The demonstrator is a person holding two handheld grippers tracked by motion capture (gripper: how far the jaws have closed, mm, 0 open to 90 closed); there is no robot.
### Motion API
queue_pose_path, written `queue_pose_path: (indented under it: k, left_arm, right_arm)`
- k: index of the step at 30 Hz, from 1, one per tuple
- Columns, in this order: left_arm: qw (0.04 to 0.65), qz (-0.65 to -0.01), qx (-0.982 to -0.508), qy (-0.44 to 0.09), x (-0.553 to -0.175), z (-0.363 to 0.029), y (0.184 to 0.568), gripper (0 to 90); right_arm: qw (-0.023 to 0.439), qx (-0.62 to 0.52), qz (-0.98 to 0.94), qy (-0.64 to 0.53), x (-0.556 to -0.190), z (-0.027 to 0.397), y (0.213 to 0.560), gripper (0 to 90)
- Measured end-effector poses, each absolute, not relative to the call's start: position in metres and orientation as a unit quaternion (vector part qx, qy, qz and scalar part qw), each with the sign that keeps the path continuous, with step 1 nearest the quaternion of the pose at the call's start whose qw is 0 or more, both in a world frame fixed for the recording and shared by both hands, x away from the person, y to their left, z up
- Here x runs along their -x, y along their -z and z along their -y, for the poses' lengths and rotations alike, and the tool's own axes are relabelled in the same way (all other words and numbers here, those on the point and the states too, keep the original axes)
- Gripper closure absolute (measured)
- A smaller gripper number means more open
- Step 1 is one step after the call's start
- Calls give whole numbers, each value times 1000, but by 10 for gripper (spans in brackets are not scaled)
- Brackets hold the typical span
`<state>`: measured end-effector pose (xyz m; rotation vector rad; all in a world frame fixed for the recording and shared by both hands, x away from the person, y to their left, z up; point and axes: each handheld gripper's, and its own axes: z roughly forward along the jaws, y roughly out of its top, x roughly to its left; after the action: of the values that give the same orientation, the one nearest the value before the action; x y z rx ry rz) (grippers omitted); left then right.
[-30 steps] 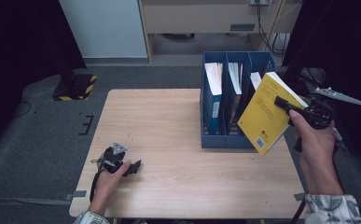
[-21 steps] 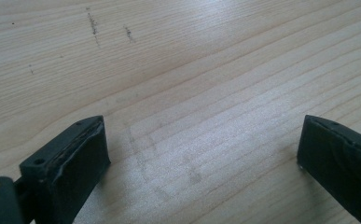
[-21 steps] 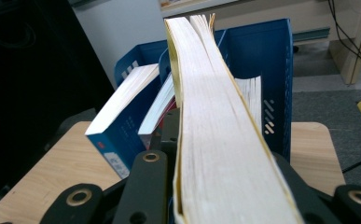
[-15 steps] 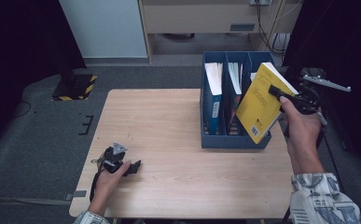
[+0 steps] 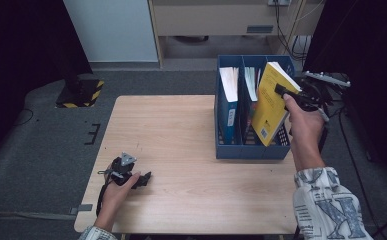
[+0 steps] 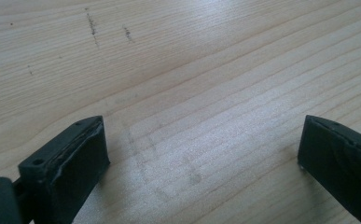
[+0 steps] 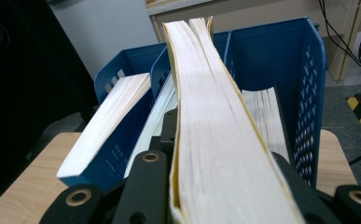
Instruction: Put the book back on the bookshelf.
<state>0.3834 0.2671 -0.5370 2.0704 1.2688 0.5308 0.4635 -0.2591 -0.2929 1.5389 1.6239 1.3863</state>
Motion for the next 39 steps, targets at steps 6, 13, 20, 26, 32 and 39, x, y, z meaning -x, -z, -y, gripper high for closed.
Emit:
queue_pose_path:
  k: [6, 13, 20, 26, 32, 39]
  left_arm:
    - [321, -480, -791, -201, -385, -267, 537, 2]
    - [321, -479, -792, -200, -385, -267, 537, 2]
    - [322, -477, -793, -200, -385, -266, 537, 1]
    - [324, -477, -793, -197, -386, -264, 537, 1]
    - [321, -474, -796, -197, -386, -264, 537, 1]
    - [321, -474, -796, -197, -386, -264, 537, 1]
  right_arm:
    - [254, -577, -586, -509, -477, 253, 299, 748]
    - [264, -585, -583, -498, -492, 247, 303, 748]
    - [264, -597, -575, -492, -503, 241, 310, 746]
    - [276, -590, -587, -482, -509, 231, 317, 747]
    - [281, -593, -583, -479, -513, 228, 328, 747]
    - [277, -597, -586, -472, -514, 225, 344, 746]
